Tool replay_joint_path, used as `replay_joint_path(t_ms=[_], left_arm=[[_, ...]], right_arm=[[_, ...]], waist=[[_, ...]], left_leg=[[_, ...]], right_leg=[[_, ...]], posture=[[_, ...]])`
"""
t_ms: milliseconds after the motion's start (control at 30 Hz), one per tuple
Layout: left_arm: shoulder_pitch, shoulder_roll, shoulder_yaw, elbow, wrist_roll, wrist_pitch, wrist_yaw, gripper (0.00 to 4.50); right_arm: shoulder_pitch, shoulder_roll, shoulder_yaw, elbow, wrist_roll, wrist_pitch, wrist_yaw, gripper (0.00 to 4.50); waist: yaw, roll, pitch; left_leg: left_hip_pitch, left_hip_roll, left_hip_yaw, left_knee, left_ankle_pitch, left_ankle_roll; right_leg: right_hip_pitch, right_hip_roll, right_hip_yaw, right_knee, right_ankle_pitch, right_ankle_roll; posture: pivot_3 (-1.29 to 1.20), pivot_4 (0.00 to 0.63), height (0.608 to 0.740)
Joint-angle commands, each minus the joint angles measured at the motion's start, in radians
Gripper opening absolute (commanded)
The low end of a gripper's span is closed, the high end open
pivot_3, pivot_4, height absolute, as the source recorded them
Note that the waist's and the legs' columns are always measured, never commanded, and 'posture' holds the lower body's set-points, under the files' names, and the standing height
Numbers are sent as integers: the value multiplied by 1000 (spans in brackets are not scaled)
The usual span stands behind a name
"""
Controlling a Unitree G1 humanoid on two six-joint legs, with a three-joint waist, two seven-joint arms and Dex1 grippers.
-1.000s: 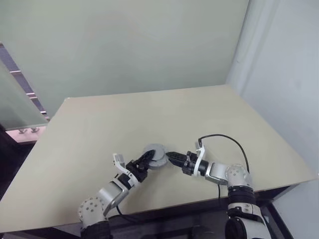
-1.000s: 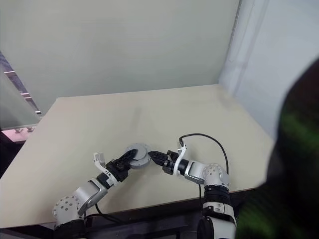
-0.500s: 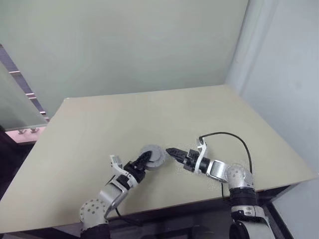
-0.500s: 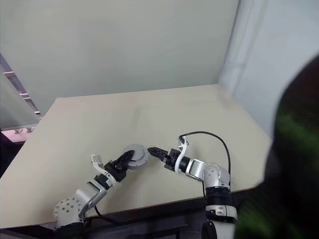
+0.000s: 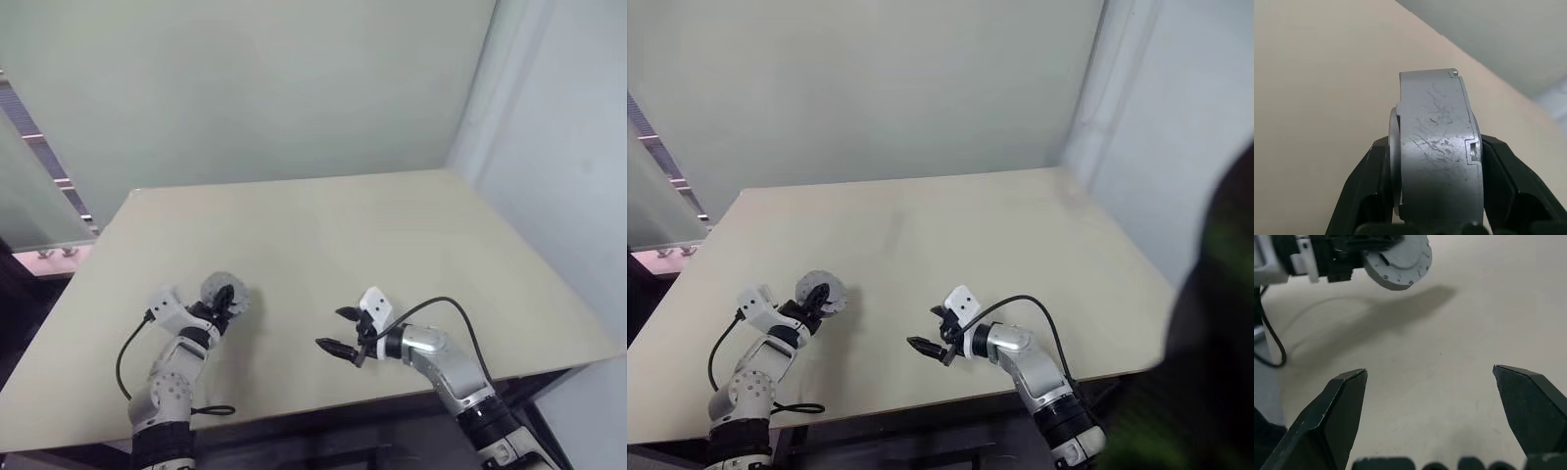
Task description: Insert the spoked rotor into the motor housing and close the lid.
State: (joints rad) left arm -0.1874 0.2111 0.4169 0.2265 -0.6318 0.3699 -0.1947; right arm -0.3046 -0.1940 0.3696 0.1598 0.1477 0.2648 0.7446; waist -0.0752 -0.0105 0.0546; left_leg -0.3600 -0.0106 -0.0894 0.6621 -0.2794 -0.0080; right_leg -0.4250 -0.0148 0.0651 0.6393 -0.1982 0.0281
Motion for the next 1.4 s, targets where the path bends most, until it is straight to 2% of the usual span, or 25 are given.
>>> replay_joint_path(t_ms=[33, 333, 367, 400, 533, 567, 667, 900, 1033, 1133, 1300, 1400], left_arm=[[-45, 23, 8, 17, 48, -72, -1, 1992], [-48, 37, 7, 120, 133, -111, 18, 1992], [-47, 45, 5, 134, 145, -108, 21, 2713], [-48, 52, 3, 148, 156, -109, 25, 2904], [-41, 77, -7, 200, 228, -154, 64, 4288], [-40, 80, -5, 209, 239, -165, 71, 4474], [-34, 83, -6, 221, 269, -204, 85, 4474], [5, 69, 27, 170, 331, -471, 138, 4474], [61, 74, 9, 60, 304, -521, 63, 4474], [122, 104, -67, -70, 280, -460, -75, 4474], [233, 212, -246, -301, 283, -323, -307, 4474], [273, 253, -306, -418, 255, -244, -384, 4474]], right_arm=[[-6, -2, 5, -20, -28, -60, 2, 4500], [1, -4, 4, -12, -56, -93, 4, 4500], [1, -4, 5, -12, -58, -94, 3, 4500], [1, -4, 5, -11, -60, -95, 2, 4500], [2, -3, 10, -8, -67, -97, 1, 4500], [2, -2, 10, -7, -69, -97, 2, 4500], [4, -1, 11, -5, -74, -98, 4, 4500], [2, 1, -2, 18, -85, -112, -16, 4500], [2, 2, -30, 23, -76, -114, -32, 4500], [-1, 10, -72, 12, -42, -80, -47, 4500], [-1, 20, -161, -43, 35, 8, -66, 4500], [24, 11, -184, -96, 47, 40, -85, 4500]], waist=[[4, -1, 0], [6, -2, 0], [5, -2, 0], [4, -2, 0], [5, -3, 0], [5, -3, -1], [5, -3, -1], [8, -3, -1], [9, -3, -1], [15, -3, -1], [25, -2, 0], [25, -2, 0]], left_leg=[[0, 0, 0, 0, 0, 0], [2, 0, 0, 1, 1, -1], [2, 1, 0, 1, 1, -1], [3, 1, 0, 1, 1, -2], [4, 2, 0, 1, 2, -2], [4, 2, 0, 1, 2, -2], [4, 1, 0, 1, 2, -2], [4, 1, -1, 1, 2, -3], [4, 1, 0, 1, 2, -3], [3, 1, 0, 1, 2, -3], [3, 1, 2, 2, 2, -2], [4, 3, 4, 2, 2, -2]], right_leg=[[0, 0, 0, 0, 0, 0], [1, 0, 0, 2, 0, 0], [1, 0, -1, 2, 0, 0], [2, 0, -1, 2, 0, 0], [2, 1, -1, 3, 0, 0], [2, 1, -1, 3, 0, 0], [2, 0, -1, 2, 0, 0], [2, 0, -1, 3, 2, 0], [2, 0, -1, 2, 2, 0], [3, 0, -1, 2, 2, 0], [3, 0, 0, 2, 1, 0], [3, 0, 1, 2, 0, -2]], posture=[[0, 0, 740], [0, 0, 740], [0, 0, 740], [0, 0, 740], [0, 0, 740], [0, 0, 740], [0, 0, 740], [0, 0, 740], [0, 0, 740], [0, 0, 740], [0, 0, 740], [0, 0, 740]])
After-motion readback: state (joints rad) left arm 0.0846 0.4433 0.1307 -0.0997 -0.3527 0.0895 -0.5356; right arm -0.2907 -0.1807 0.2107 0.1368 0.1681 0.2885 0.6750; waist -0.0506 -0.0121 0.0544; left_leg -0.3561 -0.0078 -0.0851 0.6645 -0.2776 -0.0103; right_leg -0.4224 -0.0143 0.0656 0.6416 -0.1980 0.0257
